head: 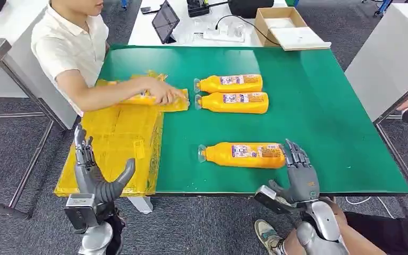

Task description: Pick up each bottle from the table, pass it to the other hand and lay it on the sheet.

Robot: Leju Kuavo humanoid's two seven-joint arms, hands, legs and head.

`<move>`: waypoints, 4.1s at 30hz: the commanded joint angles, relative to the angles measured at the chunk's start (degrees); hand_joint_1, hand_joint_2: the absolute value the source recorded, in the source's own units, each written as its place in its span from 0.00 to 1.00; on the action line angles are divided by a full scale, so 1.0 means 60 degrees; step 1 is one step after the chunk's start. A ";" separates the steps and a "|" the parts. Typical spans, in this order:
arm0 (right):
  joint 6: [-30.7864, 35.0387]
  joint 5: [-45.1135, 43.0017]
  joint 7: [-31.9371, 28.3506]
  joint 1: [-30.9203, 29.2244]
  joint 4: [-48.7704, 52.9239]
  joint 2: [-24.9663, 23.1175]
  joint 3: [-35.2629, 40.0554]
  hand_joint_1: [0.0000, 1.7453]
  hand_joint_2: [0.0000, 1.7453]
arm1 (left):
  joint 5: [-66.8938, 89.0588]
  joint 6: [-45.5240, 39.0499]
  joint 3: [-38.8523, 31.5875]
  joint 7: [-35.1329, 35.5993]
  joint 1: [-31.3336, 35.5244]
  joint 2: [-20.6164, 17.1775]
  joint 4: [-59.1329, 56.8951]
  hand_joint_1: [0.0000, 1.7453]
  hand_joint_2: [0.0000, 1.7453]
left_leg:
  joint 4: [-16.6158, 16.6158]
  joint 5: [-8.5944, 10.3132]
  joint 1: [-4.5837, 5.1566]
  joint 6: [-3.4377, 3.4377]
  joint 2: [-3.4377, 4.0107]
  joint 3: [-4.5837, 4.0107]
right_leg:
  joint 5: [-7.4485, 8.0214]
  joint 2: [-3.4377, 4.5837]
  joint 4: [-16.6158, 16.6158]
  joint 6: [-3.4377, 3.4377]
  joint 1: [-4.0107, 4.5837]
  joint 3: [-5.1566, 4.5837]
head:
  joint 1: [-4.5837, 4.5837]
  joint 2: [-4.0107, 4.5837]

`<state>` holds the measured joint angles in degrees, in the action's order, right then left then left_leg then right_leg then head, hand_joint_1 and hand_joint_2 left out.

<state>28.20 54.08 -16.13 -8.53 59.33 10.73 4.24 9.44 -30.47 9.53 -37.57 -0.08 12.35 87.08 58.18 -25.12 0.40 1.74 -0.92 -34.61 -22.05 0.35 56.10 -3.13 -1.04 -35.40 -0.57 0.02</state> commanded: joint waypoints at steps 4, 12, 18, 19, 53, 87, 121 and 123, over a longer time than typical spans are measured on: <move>-0.0152 0.0695 0.0108 -0.2974 -0.4203 -0.0354 0.0510 0.00 1.00 | -0.0204 -0.0024 0.0408 0.0000 0.0718 0.0019 -0.0601 0.00 1.00 | -0.0003 -0.0016 -0.0006 -0.0022 0.0059 0.0037 | -0.0001 0.0041 0.0004 0.0025 0.0010 0.0021 | 0.0000 0.0000; -0.0104 0.1386 0.0455 -0.3901 -0.5589 -0.0800 0.1282 0.00 1.00 | -0.0265 0.0031 0.0589 0.0063 0.1009 0.0076 -0.1056 0.00 1.00 | -0.0008 -0.0006 -0.0014 -0.0019 0.0037 0.0033 | -0.0001 0.0024 -0.0001 0.0016 0.0014 0.0024 | 0.0000 0.0000; -0.0063 0.1600 0.0603 -0.4168 -0.5768 -0.0880 0.1542 0.00 1.00 | -0.0268 0.0023 0.0608 0.0066 0.1063 0.0074 -0.1087 0.00 1.00 | -0.0003 -0.0003 -0.0011 -0.0016 0.0020 0.0016 | -0.0002 0.0011 0.0005 0.0013 0.0010 0.0012 | 0.0000 0.0000; -0.0063 0.1600 0.0603 -0.4168 -0.5768 -0.0880 0.1542 0.00 1.00 | -0.0268 0.0023 0.0608 0.0066 0.1063 0.0074 -0.1087 0.00 1.00 | -0.0006 -0.0011 -0.0015 -0.0023 0.0032 0.0037 | -0.0007 0.0018 0.0003 0.0022 0.0016 0.0030 | 0.0000 0.0000; -0.5183 0.1000 0.1912 -0.4719 -0.7092 -0.0411 0.2222 1.00 1.00 | -0.0265 0.0382 0.0505 -0.0029 0.1377 0.0002 -0.1849 0.00 1.00 | -0.0013 0.0002 -0.0015 -0.0014 -0.0032 0.0175 | -0.0015 -0.0034 -0.0024 0.0017 0.0019 0.0169 | 0.0000 0.0000; -0.0997 -0.3717 -0.2872 -0.1642 -0.0219 -0.2762 0.3571 1.00 1.00 | -0.1587 0.3398 0.1525 0.1369 0.0546 -0.0178 -0.1434 0.00 1.00 | -0.0008 -0.0013 -0.0031 -0.0037 0.0038 0.0045 | -0.0011 0.0024 0.0003 0.0032 0.0028 0.0039 | 0.0000 0.0000; -0.0980 -0.4262 -0.3209 -0.2108 -0.2419 -0.3646 0.5385 1.00 1.00 | -0.4829 0.6732 0.2054 0.2269 0.0678 -0.0266 -0.1534 0.00 1.00 | -0.0011 -0.0005 -0.0030 -0.0027 0.0010 0.0032 | -0.0013 0.0001 -0.0001 0.0023 0.0025 0.0026 | 0.0000 0.0000; -0.0980 -0.4262 -0.3209 -0.2108 -0.2419 -0.3646 0.5385 1.00 1.00 | -0.4829 0.6732 0.2054 0.2269 0.0678 -0.0266 -0.1534 0.00 1.00 | -0.0013 -0.0007 -0.0030 -0.0029 0.0012 0.0038 | -0.0016 0.0000 -0.0002 0.0026 0.0025 0.0032 | -0.0003 0.0000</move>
<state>21.88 27.50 -35.43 -18.60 52.08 -10.40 32.04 -17.97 7.24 19.78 -25.74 1.45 11.78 81.94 58.16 -25.10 0.25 1.64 -0.91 -34.60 -22.09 0.36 56.15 -3.07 -0.93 -35.42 -0.59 0.02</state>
